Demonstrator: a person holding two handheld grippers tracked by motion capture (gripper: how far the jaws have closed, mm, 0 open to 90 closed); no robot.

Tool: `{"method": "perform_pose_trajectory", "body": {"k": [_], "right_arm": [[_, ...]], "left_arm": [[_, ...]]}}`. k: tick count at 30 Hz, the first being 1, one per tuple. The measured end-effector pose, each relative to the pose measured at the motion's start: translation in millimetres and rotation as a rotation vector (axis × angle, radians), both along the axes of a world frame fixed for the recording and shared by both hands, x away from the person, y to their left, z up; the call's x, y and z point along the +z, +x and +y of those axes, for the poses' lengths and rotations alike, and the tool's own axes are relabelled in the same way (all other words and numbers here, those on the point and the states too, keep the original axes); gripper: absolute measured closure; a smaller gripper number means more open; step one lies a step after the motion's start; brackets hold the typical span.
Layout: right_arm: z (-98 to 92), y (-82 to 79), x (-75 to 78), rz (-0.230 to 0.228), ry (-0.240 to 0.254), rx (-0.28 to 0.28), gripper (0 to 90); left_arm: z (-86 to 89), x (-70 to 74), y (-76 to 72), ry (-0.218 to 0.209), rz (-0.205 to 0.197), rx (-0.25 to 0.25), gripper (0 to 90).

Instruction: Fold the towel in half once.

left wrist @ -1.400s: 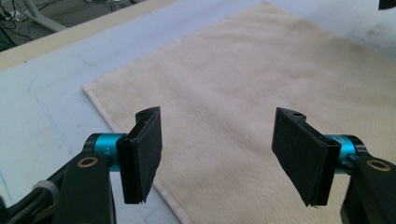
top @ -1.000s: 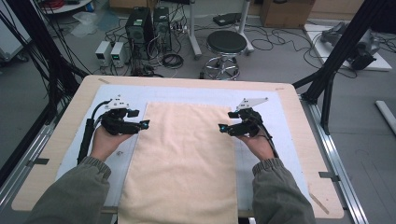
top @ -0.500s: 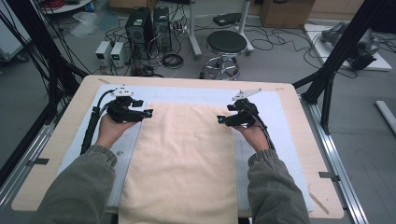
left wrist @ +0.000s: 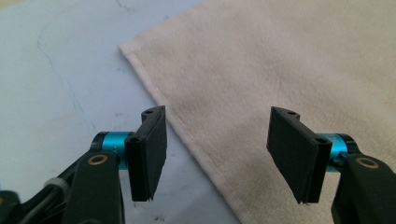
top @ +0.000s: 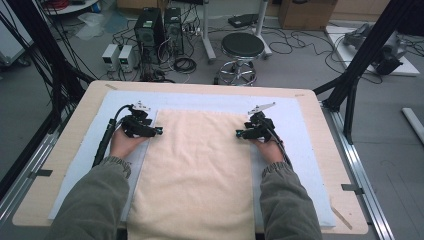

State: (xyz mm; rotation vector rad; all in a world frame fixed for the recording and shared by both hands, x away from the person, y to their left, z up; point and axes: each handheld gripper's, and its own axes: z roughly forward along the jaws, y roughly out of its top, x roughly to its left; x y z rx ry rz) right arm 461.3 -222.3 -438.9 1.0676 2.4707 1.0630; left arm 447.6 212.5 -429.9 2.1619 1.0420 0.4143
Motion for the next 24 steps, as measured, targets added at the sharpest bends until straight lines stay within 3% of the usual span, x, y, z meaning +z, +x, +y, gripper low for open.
{"method": "perform_pose_trajectory", "body": {"k": [3,7,12,15,19,24], "right_arm": [[2.6,-1.0,0.3,-0.006,-0.023,0.012,49.9],[3.4,-3.3,-0.2,-0.007,-0.012,0.009,59.5],[7.2,-4.0,1.4,0.014,-0.008,0.038,77.4],[9.1,-4.0,2.8,0.024,-0.014,0.053,82.5],[9.3,-5.7,6.7,0.029,-0.013,0.059,83.7],[6.6,-12.0,25.7,-0.012,0.031,0.076,83.9]], "left_arm": [[-2.6,-5.9,-1.3,-0.001,0.001,-0.004,42.9],[-2.2,-5.4,-2.1,-0.012,0.011,0.009,50.0],[-1.7,-4.3,-1.9,-0.039,0.03,0.029,63.0],[0.3,-4.2,-1.5,-0.082,0.064,0.008,80.0],[-2.6,-0.1,-4.6,-0.051,0.039,0.01,84.2],[4.1,16.8,-11.4,-0.098,-0.009,0.003,84.8]]}}
